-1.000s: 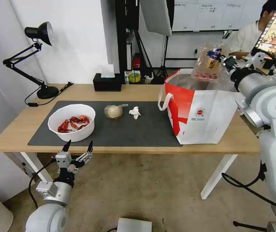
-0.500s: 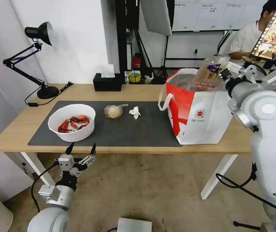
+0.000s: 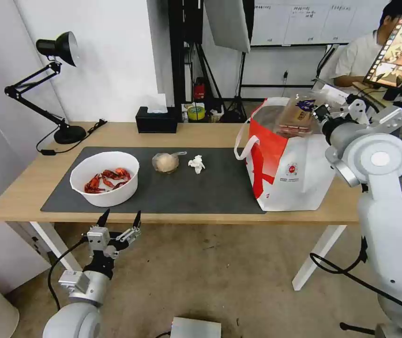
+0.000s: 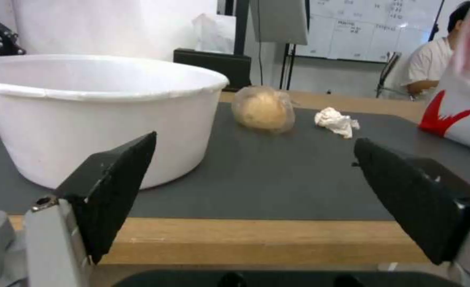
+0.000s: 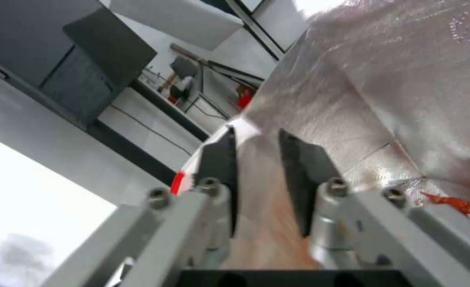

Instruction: Pick up the trash from the table and place it into the takeout bag.

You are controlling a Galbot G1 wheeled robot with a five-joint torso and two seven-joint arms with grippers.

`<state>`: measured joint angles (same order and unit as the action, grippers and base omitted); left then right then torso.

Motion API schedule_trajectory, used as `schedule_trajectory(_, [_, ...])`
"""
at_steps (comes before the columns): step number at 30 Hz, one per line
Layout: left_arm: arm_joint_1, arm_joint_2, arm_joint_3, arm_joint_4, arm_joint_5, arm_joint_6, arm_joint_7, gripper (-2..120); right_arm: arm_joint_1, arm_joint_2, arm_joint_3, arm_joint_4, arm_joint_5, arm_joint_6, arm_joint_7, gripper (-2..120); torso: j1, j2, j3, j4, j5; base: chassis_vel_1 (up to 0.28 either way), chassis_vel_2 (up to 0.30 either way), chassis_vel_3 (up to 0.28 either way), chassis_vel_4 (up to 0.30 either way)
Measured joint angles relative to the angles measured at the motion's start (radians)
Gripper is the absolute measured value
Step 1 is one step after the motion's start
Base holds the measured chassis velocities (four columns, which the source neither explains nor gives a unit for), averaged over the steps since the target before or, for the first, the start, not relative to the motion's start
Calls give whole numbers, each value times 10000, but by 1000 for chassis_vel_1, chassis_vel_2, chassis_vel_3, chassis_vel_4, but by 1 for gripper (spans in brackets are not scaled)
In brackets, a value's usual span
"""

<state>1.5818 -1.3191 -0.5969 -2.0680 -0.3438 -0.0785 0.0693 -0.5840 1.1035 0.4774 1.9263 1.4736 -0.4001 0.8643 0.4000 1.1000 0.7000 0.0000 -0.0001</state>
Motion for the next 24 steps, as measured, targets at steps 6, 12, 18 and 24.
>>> schedule_trajectory(6, [20, -18, 6, 19, 22, -16, 4, 100, 3, -23, 19, 69, 8, -11, -12, 43, 0, 0, 0, 0, 0, 0, 0, 0, 0])
schedule_trajectory(12, [32, -31, 2, 13, 30, -38, 7, 100, -86, -84, 70, 473, 94, -134, -304, 65, 0, 0, 0, 1, 0, 0, 0, 0, 0])
schedule_trajectory(18, [29, -38, -1, -1, 33, -94, 11, 100, -624, -361, 93, 1713, 188, 54, -2756, 89, 0, 0, 0, -1, 0, 0, 0, 0, 0])
schedule_trajectory(24, [26, -58, -7, -17, 49, -174, 19, 100, -1087, -816, -486, 2694, -68, 207, -4074, 100, 0, 0, -1, 1, -1, 0, 0, 0, 0])
